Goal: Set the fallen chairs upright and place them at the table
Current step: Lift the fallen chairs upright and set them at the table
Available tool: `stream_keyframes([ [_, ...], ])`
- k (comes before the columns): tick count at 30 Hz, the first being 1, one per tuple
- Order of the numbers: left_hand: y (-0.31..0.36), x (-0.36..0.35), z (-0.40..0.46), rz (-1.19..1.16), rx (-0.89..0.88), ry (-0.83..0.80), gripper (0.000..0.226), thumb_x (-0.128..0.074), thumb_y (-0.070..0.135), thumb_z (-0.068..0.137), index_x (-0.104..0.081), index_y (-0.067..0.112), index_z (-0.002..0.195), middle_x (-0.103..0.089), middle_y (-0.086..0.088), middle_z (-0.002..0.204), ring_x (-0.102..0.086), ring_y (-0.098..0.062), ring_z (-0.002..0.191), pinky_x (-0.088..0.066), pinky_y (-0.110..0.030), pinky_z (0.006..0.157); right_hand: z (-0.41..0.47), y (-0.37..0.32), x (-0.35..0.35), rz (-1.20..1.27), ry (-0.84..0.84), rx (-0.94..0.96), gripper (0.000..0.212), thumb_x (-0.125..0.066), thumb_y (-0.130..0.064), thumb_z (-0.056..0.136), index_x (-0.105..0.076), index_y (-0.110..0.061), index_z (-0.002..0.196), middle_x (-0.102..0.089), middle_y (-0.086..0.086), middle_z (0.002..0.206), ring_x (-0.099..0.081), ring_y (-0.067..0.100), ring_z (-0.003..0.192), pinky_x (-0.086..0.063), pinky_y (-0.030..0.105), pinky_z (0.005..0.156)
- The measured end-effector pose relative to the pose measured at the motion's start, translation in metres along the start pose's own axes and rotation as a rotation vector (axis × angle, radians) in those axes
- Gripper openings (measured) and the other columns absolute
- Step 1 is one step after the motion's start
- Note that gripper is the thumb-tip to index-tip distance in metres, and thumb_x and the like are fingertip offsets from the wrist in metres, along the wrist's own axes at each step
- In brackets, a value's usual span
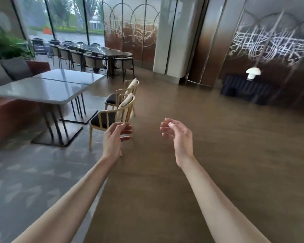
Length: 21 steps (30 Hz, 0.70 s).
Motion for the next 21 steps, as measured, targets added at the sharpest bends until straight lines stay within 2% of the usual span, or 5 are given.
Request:
stream_keyframes([
  [4, -0.023, -0.056, 0.087, -0.035, 0.007, -0.104, 0.02, -0.051, 0.01, 0.101, -0.07, 0.006, 0.096, -0.072, -0.014, 0.094, -0.07, -0.022, 0.083, -0.057, -0.033, 0.073, 0.088, 0.004, 0.013, -0.032, 0.071, 0.026, 0.024, -0.053, -0.01, 0.097, -0.074, -0.004, 0.109, -0.076, 0.008, 0.096, -0.071, 0.019, 0.087, -0.057, 0.038, 0.083],
  [6, -0.032, -0.078, 0.128, -0.044, 0.015, -0.139, 0.021, -0.051, 0.009, 0.101, -0.071, 0.009, 0.092, -0.073, -0.011, 0.09, -0.07, -0.023, 0.081, -0.058, -0.031, 0.07, 0.133, 0.006, 0.016, -0.054, 0.089, 0.03, 0.025, -0.052, -0.008, 0.099, -0.074, -0.004, 0.11, -0.077, 0.01, 0.098, -0.071, 0.019, 0.088, -0.057, 0.037, 0.084],
  [9, -0.048, -0.105, 0.186, -0.027, 0.042, -0.162, 0.022, -0.052, 0.008, 0.1, -0.071, 0.01, 0.089, -0.073, -0.009, 0.088, -0.069, -0.025, 0.082, -0.056, -0.034, 0.072, 0.194, 0.012, 0.022, -0.062, 0.114, 0.034, 0.024, -0.052, -0.008, 0.099, -0.074, -0.004, 0.108, -0.077, 0.009, 0.098, -0.071, 0.018, 0.087, -0.058, 0.034, 0.081],
  [16, -0.093, -0.163, 0.296, 0.039, 0.094, -0.18, 0.02, -0.05, 0.006, 0.101, -0.067, -0.005, 0.102, -0.068, -0.019, 0.095, -0.065, -0.028, 0.084, -0.054, -0.038, 0.075, 0.318, 0.045, 0.043, -0.045, 0.184, 0.015, 0.024, -0.052, -0.008, 0.099, -0.074, -0.004, 0.107, -0.077, 0.016, 0.103, -0.071, 0.018, 0.087, -0.057, 0.035, 0.083],
  [21, -0.142, -0.197, 0.379, 0.075, 0.123, -0.167, 0.022, -0.051, 0.009, 0.102, -0.068, -0.005, 0.104, -0.069, -0.019, 0.096, -0.067, -0.029, 0.086, -0.055, -0.04, 0.077, 0.419, 0.083, 0.053, -0.032, 0.179, -0.009, 0.023, -0.053, -0.009, 0.099, -0.075, -0.004, 0.106, -0.077, 0.007, 0.095, -0.071, 0.017, 0.085, -0.057, 0.035, 0.081],
])
Point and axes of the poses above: each hand's wrist, its own z-axis towards the middle knuckle, its own x-axis out of the back of the hand, y = z × x, the point moved 2 cm from there along z, towards the middle knuckle
